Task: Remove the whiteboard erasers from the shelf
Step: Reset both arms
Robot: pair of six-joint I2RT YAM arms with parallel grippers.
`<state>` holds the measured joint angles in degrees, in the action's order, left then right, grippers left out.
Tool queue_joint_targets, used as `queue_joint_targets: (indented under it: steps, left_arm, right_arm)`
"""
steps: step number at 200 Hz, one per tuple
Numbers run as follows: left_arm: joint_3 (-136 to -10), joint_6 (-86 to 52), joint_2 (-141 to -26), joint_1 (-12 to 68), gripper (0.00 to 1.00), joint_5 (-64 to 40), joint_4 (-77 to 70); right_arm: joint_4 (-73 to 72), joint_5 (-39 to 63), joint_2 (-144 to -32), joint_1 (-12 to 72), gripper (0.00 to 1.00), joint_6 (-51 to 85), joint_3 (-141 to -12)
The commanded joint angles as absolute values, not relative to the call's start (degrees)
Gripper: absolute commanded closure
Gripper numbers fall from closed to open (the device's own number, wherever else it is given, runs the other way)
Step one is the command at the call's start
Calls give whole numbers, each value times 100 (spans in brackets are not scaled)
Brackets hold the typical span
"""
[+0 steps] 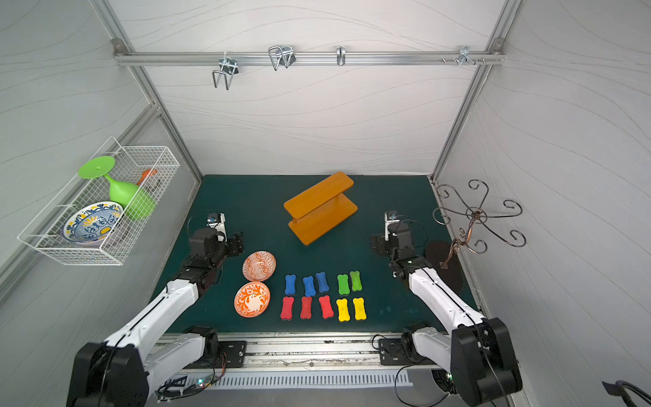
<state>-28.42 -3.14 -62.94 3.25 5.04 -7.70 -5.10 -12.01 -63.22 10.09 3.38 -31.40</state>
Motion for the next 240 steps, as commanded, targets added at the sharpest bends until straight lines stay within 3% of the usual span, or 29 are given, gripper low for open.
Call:
queue_joint_targets:
  steps: [1,14,32,57,94,121,154,179,188,231,240]
  left_arm:
    - [-2647,330,-6898,-162,28,-68,-2129]
    - [-2586,15,-7291,-452,29,-430,-2658]
    - [-2540,0,-7666,-510,28,-783,-3210]
    - [-2712,-80,-8211,-516,28,-832,-3640]
    - [-2608,-126,-8705,-554,27,-936,-4330]
    - [-2701,-97,-8721,-545,24,-931,-4152]
    - [-2751,-73,-8751,-501,15,-853,-4080]
    - [-2782,-116,-8775,-446,9,-599,-4034]
    - [-2793,-132,-8789,-407,6,-409,-4026]
    - [-2769,-148,-8785,-369,1,-281,-4064]
    - [-2776,-145,-8782,-369,1,-281,-4054]
  right_arm:
    - [-2389,165,-6285,-124,1,697,-2542]
    - [-2967,84,-6575,-355,1,744,-2260]
    - [-3509,-622,-7024,31,1,233,-2151]
    - [-3210,-1276,-7482,317,1,-141,-2508]
    - [-3603,-986,-7659,-17,1,159,-2321]
    - [-3735,-1256,-7961,299,1,-178,-2400]
    - [-3175,-950,-8121,264,1,-205,-2756]
    - [-3909,328,-7420,116,1,374,-2033]
    - [-4160,44,-7376,414,1,93,-1886]
    - [-5671,-38,-9073,729,1,-392,-2037]
    - [-4720,9,-8971,697,1,-380,-2346]
